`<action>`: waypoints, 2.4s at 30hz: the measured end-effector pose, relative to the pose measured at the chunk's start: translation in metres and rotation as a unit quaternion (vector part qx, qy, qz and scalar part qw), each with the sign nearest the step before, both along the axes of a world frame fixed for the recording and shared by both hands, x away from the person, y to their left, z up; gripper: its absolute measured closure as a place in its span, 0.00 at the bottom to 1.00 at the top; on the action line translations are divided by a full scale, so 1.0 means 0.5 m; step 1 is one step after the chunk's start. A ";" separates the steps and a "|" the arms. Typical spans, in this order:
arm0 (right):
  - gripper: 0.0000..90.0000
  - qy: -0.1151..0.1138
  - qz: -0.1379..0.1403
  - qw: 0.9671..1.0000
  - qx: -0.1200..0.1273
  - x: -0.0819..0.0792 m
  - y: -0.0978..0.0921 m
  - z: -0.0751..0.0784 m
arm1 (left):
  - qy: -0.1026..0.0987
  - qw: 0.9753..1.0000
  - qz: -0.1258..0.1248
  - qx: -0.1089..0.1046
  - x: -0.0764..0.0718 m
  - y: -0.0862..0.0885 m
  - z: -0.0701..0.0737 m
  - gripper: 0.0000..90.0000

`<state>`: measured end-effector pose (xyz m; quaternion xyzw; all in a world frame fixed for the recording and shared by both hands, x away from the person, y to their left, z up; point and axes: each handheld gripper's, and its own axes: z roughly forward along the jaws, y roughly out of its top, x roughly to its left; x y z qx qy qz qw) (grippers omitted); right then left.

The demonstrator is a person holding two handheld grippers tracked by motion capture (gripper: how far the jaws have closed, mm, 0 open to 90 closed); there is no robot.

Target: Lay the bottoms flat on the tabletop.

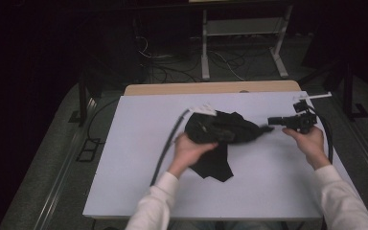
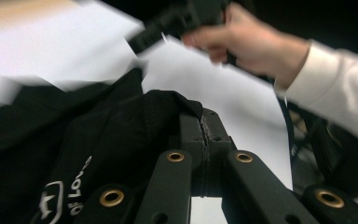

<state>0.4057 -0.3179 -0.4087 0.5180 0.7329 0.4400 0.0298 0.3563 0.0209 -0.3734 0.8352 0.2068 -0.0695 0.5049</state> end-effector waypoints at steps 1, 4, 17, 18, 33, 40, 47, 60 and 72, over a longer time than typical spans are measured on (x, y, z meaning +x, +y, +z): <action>0.84 0.001 -0.005 1.000 -0.006 -0.011 -0.005 -0.007 | 0.000 1.000 0.000 0.000 0.000 0.000 0.000 0.99; 0.80 0.011 -0.024 1.000 -0.016 -0.039 -0.016 -0.015 | 0.007 0.999 -0.016 0.030 -0.030 -0.044 -0.055 0.99; 0.50 0.010 -0.019 0.998 0.060 -0.111 0.068 -0.009 | 0.032 0.994 -0.024 0.104 -0.110 -0.041 -0.129 0.99; 0.50 0.010 -0.019 0.998 0.060 -0.111 0.068 -0.009 | 0.032 0.994 -0.024 0.104 -0.110 -0.041 -0.129 0.99; 0.45 0.063 0.021 0.997 0.026 -0.154 0.182 -0.032 | 0.065 0.994 -0.008 0.083 -0.137 0.010 -0.178 0.99; 0.49 0.078 0.005 0.997 -0.007 -0.169 0.206 -0.054 | 0.063 0.995 -0.007 0.077 -0.138 0.006 -0.177 0.99; 0.74 0.079 0.018 0.996 -0.041 -0.160 0.242 -0.078 | 0.059 0.996 -0.011 0.071 -0.136 -0.010 -0.175 0.99; 0.95 0.080 0.016 0.997 0.004 -0.161 0.166 -0.036 | 0.059 0.996 -0.013 0.057 -0.132 -0.007 -0.162 0.94; 0.95 0.074 -0.102 0.992 0.019 -0.166 -0.019 -0.016 | 0.007 0.998 0.026 0.055 -0.109 0.035 -0.107 0.53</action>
